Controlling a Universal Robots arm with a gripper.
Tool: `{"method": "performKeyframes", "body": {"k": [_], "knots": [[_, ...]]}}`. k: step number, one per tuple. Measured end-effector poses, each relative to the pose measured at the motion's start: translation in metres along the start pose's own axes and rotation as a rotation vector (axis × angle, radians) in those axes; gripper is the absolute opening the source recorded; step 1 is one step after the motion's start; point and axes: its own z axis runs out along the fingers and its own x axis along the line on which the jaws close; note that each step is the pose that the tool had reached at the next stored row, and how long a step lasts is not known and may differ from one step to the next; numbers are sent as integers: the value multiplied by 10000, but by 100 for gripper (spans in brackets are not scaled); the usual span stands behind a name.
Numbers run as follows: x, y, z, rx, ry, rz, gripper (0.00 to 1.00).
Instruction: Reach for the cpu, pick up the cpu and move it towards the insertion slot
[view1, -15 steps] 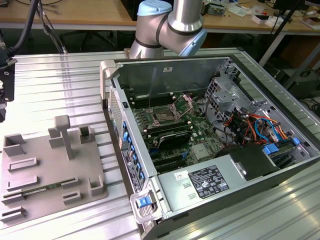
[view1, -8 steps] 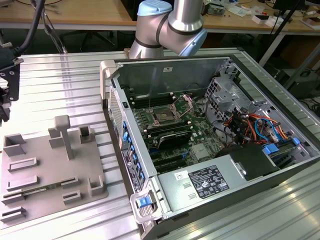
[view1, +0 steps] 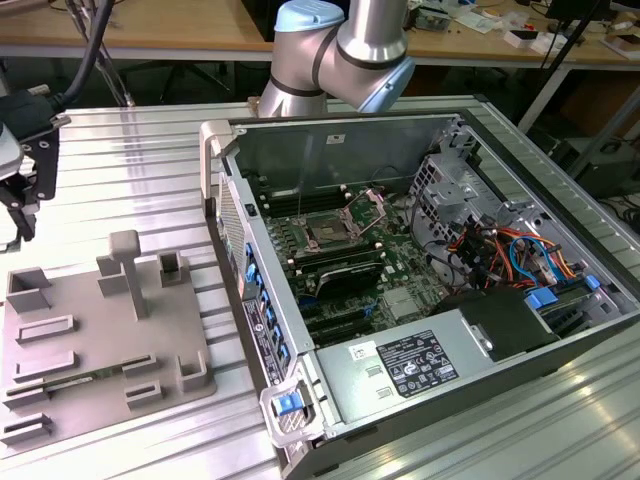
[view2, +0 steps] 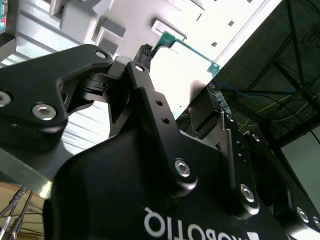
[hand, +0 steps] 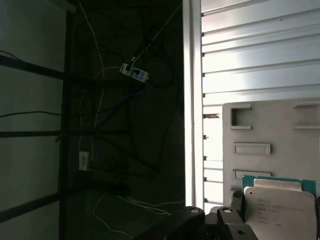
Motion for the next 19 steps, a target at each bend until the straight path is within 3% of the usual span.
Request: {"method": "performKeyframes", "body": {"k": [4,8,12,19], "knots": [[-90,-1,-2,0,2,0,55],[-94,1,-52,2,3,0,55],[-107,2,-52,8,4,0,55],[-206,2,-51,8,3,1,55]]}}
